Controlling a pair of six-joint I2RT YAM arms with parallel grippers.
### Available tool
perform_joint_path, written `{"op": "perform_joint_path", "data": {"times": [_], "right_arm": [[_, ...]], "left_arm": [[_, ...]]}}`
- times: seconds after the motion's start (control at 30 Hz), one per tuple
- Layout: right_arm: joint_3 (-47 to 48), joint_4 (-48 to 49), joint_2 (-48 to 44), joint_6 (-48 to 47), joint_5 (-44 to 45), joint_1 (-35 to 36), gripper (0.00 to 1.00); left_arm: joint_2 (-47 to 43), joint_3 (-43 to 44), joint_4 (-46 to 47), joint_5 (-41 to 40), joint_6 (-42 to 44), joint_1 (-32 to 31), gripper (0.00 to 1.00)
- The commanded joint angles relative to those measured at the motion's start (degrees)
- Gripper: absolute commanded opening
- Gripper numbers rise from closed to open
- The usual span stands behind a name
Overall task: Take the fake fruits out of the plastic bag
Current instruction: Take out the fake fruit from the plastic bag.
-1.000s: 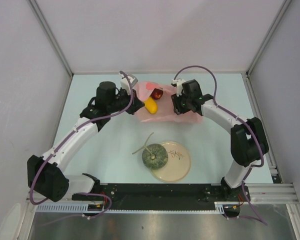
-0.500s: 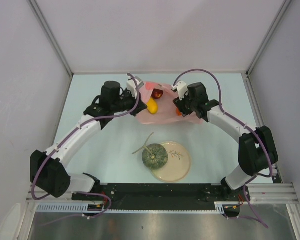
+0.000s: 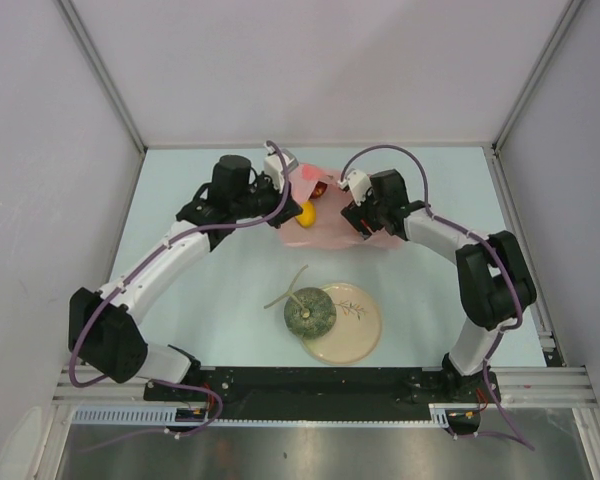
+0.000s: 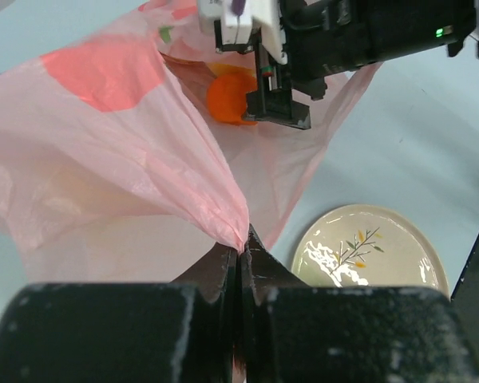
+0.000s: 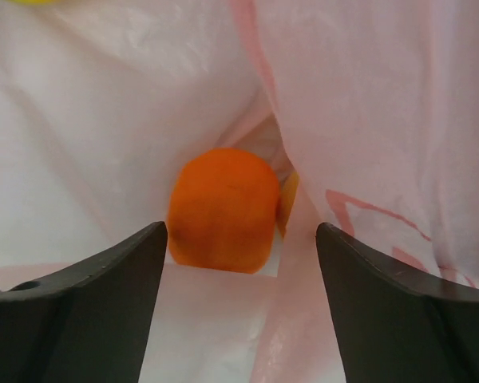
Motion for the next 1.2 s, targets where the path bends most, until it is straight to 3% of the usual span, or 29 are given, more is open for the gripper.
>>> {"op": "perform_joint_path", "data": {"times": [0.0, 0.2, 0.4, 0.7, 1.0, 1.17], "right_arm": [[1.95, 3.21, 2.62, -1.0, 5.46, -1.48, 0.82], [2.65, 3.04, 6.23, -1.61, 4.77, -3.15, 0.84], [3.26, 4.8, 4.3, -1.26, -0.68, -4.04, 0.53], [3.53, -0.11, -9.48, 4.89, -22.47, -4.3, 0.37], [3.44, -11.54, -15.39, 7.0, -30.83, -3.07, 0.32], [3.35, -16.11, -16.44, 7.44, -41.63, -3.07, 0.33]], "left_arm": [[0.46, 2.99, -0.2, 0.31, 2.0, -0.4, 0.04], [0.55, 2.82, -0.56, -0.22, 2.71, -0.84, 0.04], [0.9, 2.9, -0.82, -0.57, 3.05, -1.19, 0.04], [1.34, 1.76, 0.59, -1.62, 2.0, -1.19, 0.04], [2.13, 1.85, 2.43, -2.41, 0.86, -1.19, 0.05], [1.78, 1.76, 2.61, -1.8, -0.28, -1.19, 0.05]]}}
